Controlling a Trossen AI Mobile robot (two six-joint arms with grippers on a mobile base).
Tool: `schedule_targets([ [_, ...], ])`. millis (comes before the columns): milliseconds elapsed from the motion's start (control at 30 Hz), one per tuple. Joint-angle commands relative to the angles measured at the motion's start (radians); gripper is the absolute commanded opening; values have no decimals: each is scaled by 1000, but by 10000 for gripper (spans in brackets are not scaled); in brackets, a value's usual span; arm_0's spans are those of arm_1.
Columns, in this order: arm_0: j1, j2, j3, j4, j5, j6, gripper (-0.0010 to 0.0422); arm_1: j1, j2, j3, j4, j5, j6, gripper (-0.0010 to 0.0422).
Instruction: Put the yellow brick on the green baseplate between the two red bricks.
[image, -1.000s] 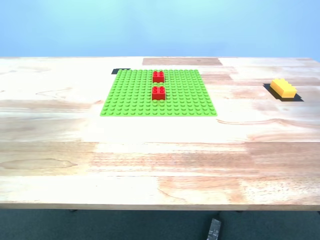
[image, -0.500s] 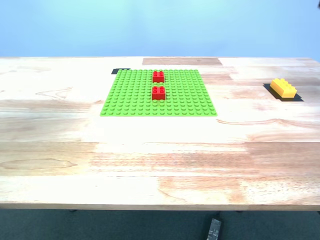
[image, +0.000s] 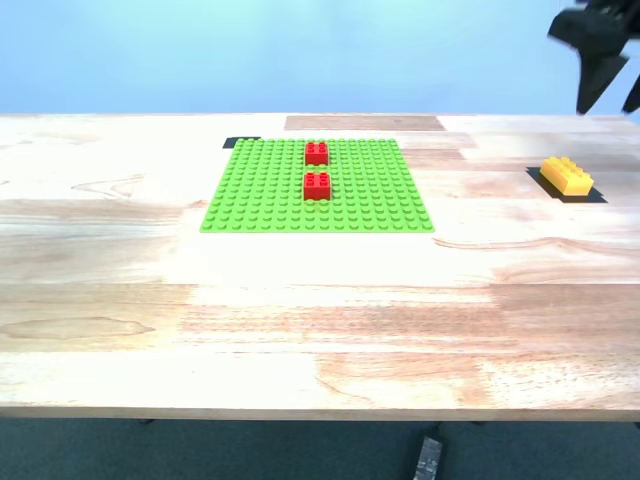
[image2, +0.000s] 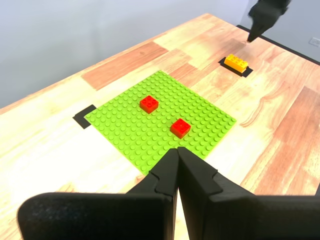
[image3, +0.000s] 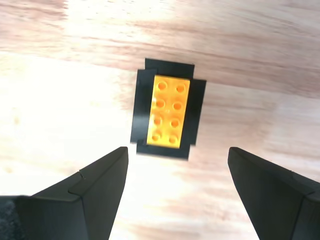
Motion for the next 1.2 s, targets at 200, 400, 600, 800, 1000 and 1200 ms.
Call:
schedule_targets([
  [200,1,-1,0,8,-2,5,0,10,114,-23,85,-24,19,276],
  [400,0,-1,0,7,-1,11,0,16,130,-117,188,-26,26,272],
  [600,0,-1,0,6,-2,13,0,14,123,-208,298,-22,23,254],
  [800,0,-8,0,6,-2,13,0,14,133,-230,338,-18,29,230],
  [1000,0,-13,0,10,-3,13,0,14,128,-243,369,-18,30,198],
  [1200,0,-14,0,7,-2,12,0,14,125,-254,394,-18,25,149],
])
